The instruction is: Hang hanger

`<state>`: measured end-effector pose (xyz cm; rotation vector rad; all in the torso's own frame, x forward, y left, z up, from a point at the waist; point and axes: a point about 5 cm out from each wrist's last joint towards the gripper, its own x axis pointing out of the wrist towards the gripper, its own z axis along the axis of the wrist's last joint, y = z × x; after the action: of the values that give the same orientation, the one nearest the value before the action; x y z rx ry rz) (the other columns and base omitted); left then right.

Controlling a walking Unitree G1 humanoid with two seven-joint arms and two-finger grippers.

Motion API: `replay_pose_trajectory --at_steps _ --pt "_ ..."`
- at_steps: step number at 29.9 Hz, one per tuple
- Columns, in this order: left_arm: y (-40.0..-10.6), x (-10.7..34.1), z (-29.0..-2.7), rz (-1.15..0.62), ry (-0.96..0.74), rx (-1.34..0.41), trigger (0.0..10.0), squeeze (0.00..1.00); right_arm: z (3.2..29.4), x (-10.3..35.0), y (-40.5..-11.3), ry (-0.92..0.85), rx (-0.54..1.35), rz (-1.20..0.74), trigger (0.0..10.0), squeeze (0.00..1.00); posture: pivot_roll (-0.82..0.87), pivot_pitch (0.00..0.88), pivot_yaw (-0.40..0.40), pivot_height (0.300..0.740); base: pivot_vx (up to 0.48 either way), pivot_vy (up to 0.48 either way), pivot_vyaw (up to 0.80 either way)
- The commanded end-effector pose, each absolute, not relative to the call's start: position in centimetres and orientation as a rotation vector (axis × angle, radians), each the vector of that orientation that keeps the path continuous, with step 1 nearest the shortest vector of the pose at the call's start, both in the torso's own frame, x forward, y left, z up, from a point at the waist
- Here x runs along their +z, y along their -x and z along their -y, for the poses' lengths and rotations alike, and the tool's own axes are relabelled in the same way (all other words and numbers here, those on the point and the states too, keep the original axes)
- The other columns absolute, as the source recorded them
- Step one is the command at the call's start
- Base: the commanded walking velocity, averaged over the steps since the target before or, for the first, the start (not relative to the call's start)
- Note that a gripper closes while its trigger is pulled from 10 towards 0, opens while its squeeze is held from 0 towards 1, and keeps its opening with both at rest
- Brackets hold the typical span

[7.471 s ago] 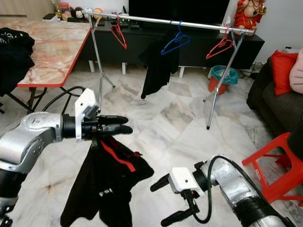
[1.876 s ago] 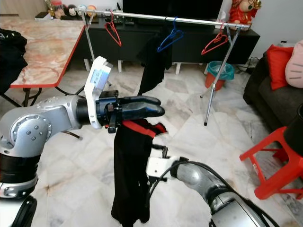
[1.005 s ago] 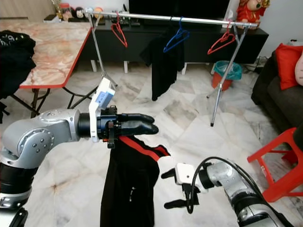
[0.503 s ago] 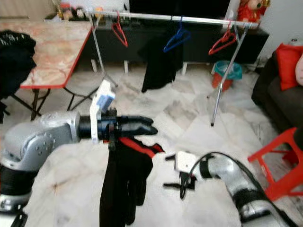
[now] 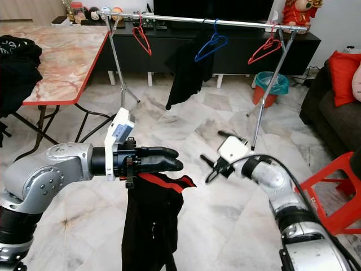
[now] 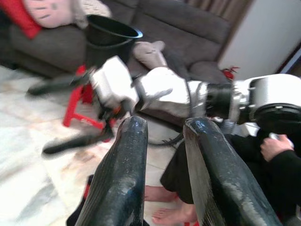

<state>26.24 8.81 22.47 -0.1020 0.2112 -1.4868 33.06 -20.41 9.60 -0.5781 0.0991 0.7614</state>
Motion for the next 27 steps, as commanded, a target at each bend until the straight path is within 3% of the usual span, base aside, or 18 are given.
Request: replay_pose_trajectory --at_steps 1,5,14,17,27 --pt "-25.4 24.0 -8.4 -0.176 0.059 -1.583 10.0 0.00 19.9 10.1 -33.0 0.537 0.860 -0.091 10.0 0.00 0.06 0.000 -0.025 0.740 0.000 0.000 0.00" --pt "-25.3 24.1 -8.1 -0.172 0.051 -1.605 10.0 0.00 18.7 10.1 -32.3 0.416 1.062 -0.108 10.0 0.00 0.06 0.000 -0.023 0.740 0.000 0.000 0.00" --pt "-25.6 24.6 -7.4 -0.122 0.082 -1.575 10.0 0.00 16.5 10.8 -32.4 0.236 1.168 -0.041 10.0 0.00 0.08 0.000 -0.030 0.740 0.000 0.000 0.00" --pt "-26.0 24.6 -7.5 -0.119 0.085 -1.554 10.0 0.00 14.3 11.7 -31.9 0.113 1.282 0.039 10.0 0.00 0.09 0.000 -0.021 0.740 0.000 0.000 0.00" --pt "-26.6 25.0 -7.7 -0.102 0.089 -1.513 10.0 0.00 14.1 12.4 -29.7 -0.055 1.470 0.056 10.0 0.00 0.08 0.000 -0.020 0.740 0.000 0.000 0.00"
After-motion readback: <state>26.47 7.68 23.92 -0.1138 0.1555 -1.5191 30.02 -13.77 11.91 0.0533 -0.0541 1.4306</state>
